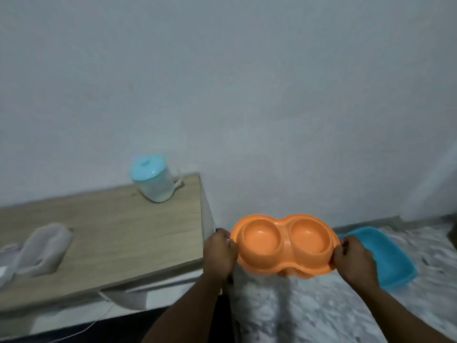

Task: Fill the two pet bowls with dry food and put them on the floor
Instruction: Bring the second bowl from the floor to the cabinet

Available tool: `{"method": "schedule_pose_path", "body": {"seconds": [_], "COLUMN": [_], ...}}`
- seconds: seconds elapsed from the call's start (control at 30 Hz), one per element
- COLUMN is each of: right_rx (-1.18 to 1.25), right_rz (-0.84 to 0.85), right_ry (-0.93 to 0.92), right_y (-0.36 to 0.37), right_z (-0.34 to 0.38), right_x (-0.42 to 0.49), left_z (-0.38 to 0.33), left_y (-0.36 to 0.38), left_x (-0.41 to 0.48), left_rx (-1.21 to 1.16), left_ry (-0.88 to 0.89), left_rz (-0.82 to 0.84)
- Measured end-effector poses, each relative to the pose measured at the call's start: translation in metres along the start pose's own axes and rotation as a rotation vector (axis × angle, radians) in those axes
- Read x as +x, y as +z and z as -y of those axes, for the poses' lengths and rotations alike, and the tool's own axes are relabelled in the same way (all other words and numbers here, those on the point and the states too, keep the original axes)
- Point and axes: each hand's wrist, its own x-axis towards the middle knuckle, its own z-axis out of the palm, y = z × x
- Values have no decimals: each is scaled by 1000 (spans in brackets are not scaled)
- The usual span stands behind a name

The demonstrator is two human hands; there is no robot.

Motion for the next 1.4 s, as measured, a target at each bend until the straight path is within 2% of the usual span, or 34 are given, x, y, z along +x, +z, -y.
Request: {"method": "schedule_pose_path", "body": {"seconds": [0.27, 0.4, 0.53, 0.73, 0.9, 1.0, 1.17, 1.4], "right_rx": [99, 119, 101, 49, -10, -35, -70, -117], "right_rz": [136, 208, 250, 277, 283, 254, 287, 312], "right_ry": [-194, -299, -362, -338, -234, -194, -108, -115], "right_y": [25, 55, 101, 191, 256, 266, 279, 283], "right_z": [120, 191, 254, 321, 342, 344, 349, 355], "right_x": [-87, -116, -133, -160, -173, -175, -173, -176], "left_z": [61, 104, 152, 230, 281, 294, 308, 317], "left_y": [-154, -220, -271, -321, -333, -328, -316, -309], "left_x": [-32, -29, -13, 29, 73, 88, 104, 101], "left_rx": [5, 36, 63, 99, 109, 126, 188, 258], "left_ry": [-151, -208, -250, -261, -268, -220, -113, -145], "left_rz": [-179, -281, -313, -253, -156, -65, -17, 144]}}
